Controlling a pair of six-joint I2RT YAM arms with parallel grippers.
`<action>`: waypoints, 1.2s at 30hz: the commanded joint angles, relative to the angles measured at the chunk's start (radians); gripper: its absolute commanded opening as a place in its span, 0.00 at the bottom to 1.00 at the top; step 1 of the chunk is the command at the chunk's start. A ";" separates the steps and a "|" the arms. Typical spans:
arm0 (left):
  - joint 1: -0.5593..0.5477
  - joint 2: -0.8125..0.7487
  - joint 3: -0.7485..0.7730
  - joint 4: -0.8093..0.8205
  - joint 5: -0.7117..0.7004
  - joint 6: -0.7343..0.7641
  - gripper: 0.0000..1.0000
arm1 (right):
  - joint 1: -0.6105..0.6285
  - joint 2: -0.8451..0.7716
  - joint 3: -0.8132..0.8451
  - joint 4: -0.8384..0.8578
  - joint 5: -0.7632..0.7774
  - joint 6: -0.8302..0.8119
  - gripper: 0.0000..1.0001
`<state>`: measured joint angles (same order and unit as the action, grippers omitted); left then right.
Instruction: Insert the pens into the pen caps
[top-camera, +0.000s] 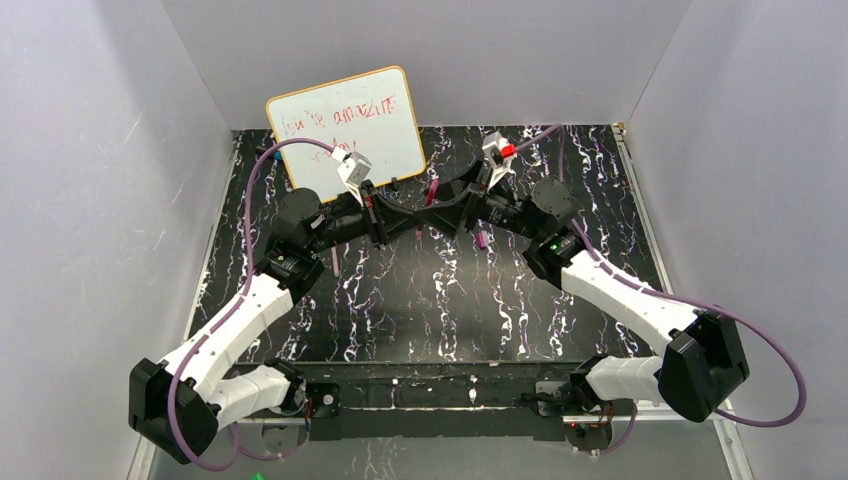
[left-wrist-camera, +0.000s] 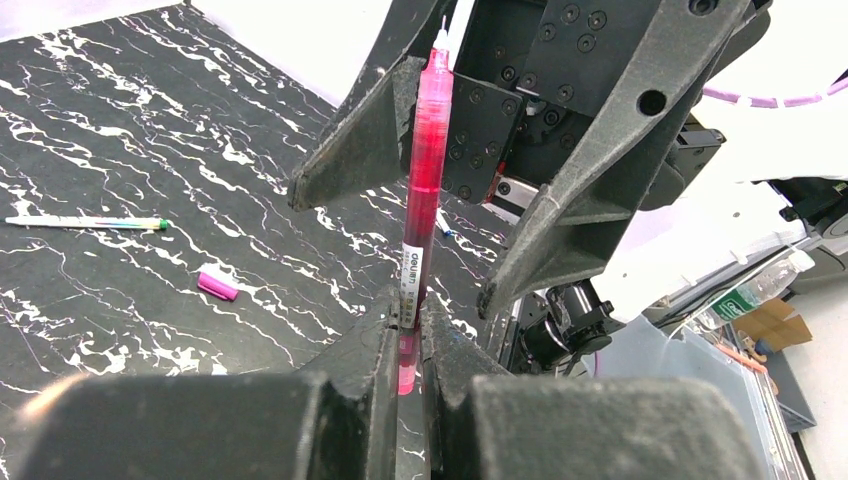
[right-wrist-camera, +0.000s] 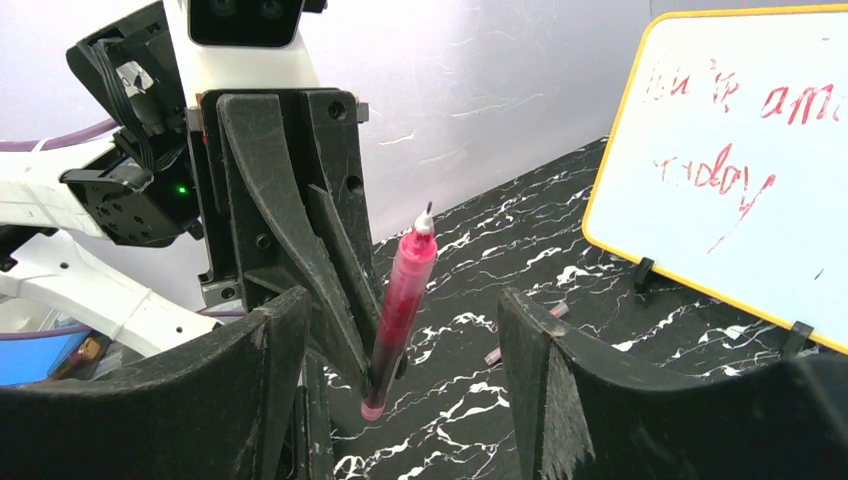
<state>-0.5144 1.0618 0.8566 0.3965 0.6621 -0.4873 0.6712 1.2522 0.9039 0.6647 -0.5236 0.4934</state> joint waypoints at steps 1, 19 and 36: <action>-0.004 -0.033 -0.011 0.013 0.026 0.013 0.00 | 0.007 0.005 0.067 0.058 -0.009 -0.013 0.74; -0.004 -0.012 -0.020 0.035 0.067 0.008 0.28 | 0.008 0.030 0.095 0.052 -0.031 0.004 0.01; -0.013 0.014 -0.047 0.074 0.127 0.007 0.42 | 0.011 0.093 0.073 0.243 -0.056 0.168 0.01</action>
<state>-0.5213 1.0859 0.8154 0.4458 0.7696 -0.4938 0.6765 1.3373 0.9676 0.8001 -0.5728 0.6281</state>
